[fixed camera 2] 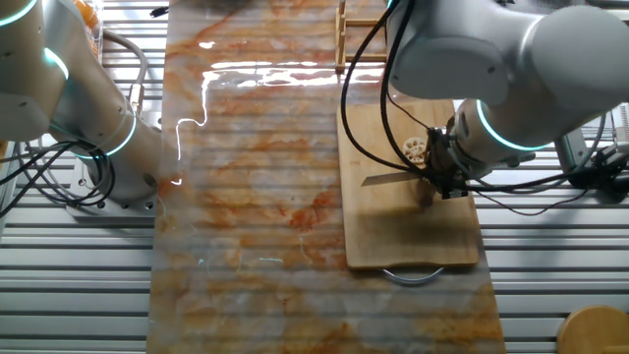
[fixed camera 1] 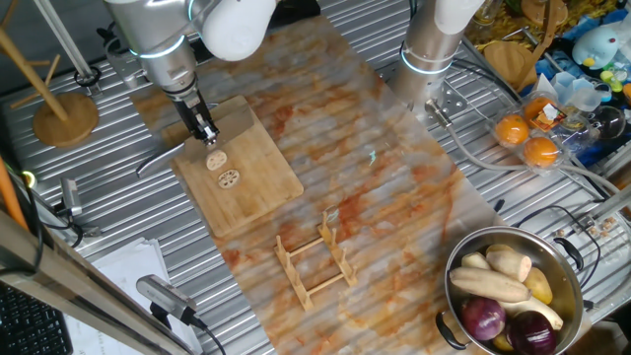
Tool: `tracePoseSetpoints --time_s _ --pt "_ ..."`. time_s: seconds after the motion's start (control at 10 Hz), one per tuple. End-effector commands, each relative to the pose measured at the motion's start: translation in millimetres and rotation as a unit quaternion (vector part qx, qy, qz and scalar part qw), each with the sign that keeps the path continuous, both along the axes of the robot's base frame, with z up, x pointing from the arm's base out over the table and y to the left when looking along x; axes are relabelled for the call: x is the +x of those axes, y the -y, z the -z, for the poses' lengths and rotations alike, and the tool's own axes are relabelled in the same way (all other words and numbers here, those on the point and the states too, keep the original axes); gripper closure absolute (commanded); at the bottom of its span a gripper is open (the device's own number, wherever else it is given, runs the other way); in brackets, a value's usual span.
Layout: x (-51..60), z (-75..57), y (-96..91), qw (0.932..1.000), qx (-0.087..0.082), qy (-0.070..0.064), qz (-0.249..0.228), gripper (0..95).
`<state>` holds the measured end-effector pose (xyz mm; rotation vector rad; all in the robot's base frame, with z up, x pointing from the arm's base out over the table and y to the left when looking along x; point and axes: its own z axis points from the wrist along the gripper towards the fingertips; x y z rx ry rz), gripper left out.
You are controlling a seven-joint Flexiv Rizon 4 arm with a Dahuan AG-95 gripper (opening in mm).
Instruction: Slice the lotus root
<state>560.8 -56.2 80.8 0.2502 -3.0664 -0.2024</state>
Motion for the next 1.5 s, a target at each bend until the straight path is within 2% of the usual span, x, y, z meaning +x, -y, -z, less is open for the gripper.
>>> tracePoseSetpoints --time_s 0.1,0.3,0.5,0.6,0.7,0.9,1.1,1.5 --pt "-3.4 39.0 -2.7 1.0000 0.003 0.005 -0.001 95.0" --pt "-6.5 40.2 -2.6 1.0000 0.003 0.005 -0.001 95.0" --pt "-9.4 49.3 -7.6 1.0000 -0.001 0.003 0.004 95.0" --pt "-8.9 55.6 -9.3 1.0000 -0.009 0.004 0.003 95.0" --pt "-8.3 63.3 -9.8 0.9999 -0.014 0.007 0.002 95.0" --pt "-8.0 65.9 -9.6 0.9998 -0.018 0.011 0.001 95.0" --pt "-6.9 73.8 -9.2 0.9996 -0.019 0.021 0.003 95.0" --pt "3.0 71.1 -11.0 0.9994 -0.021 0.027 0.007 95.0"
